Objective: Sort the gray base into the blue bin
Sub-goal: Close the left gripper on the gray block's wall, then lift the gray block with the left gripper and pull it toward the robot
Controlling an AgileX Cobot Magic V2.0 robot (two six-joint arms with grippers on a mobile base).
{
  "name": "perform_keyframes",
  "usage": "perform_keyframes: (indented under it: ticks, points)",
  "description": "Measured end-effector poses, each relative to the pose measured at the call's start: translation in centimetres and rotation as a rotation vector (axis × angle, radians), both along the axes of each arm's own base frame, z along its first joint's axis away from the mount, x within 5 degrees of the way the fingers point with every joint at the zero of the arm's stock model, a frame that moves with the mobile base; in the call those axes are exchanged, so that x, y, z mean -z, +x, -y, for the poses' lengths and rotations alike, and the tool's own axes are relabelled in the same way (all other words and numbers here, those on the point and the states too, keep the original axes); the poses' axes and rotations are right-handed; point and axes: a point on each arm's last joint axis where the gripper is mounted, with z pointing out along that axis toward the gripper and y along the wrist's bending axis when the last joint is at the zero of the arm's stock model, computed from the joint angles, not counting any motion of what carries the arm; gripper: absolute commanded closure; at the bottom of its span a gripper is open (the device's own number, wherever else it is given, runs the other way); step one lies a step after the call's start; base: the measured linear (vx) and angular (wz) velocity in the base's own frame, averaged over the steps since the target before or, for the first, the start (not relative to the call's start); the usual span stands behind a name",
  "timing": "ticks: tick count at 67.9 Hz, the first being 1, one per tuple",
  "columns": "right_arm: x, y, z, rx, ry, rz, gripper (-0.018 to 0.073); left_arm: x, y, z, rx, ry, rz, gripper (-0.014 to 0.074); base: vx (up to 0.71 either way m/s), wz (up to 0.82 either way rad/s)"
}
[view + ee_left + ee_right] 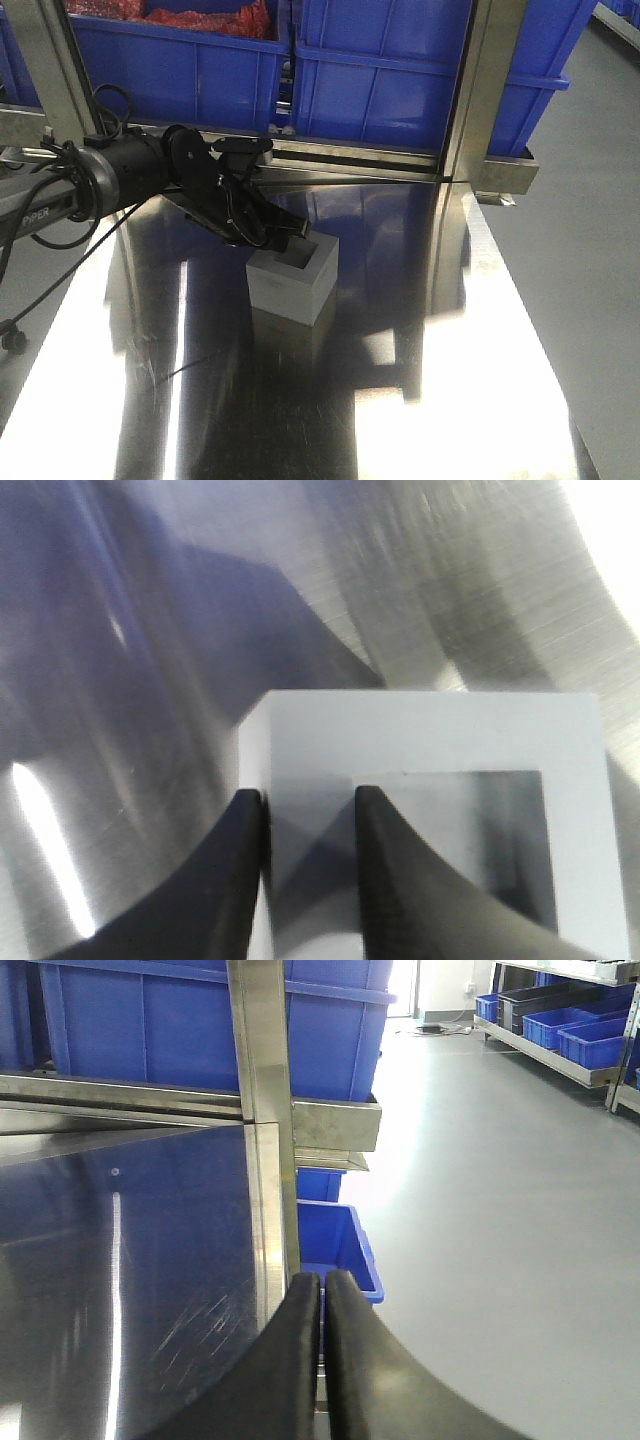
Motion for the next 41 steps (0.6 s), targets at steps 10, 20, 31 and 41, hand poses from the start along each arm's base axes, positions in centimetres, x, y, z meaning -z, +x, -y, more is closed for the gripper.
perform_keyframes:
  ticks: [10,20,31,41]
  points:
    - [0.0,0.0,0.0,0.000,0.000,0.000,0.0564,-0.1,0.0,0.0,0.000,0.001,0.004,0.0606,0.00,0.00]
    - [0.0,0.0,0.0,0.000,0.000,0.000,0.0564,-0.6,-0.2,-0.2,0.006,0.010,0.015,0.0604,0.00,0.00]
    - [0.0,0.0,0.0,0.000,0.000,0.000,0.0564,-3.4,-0.7,-0.6,0.010,0.012,0.092,0.0603,0.00,0.00]
    - [0.0,0.0,0.0,0.000,0.000,0.000,0.0564,-8.5,-1.7,-1.2,-0.008,-0.034,0.248,0.0599,0.00,0.00]
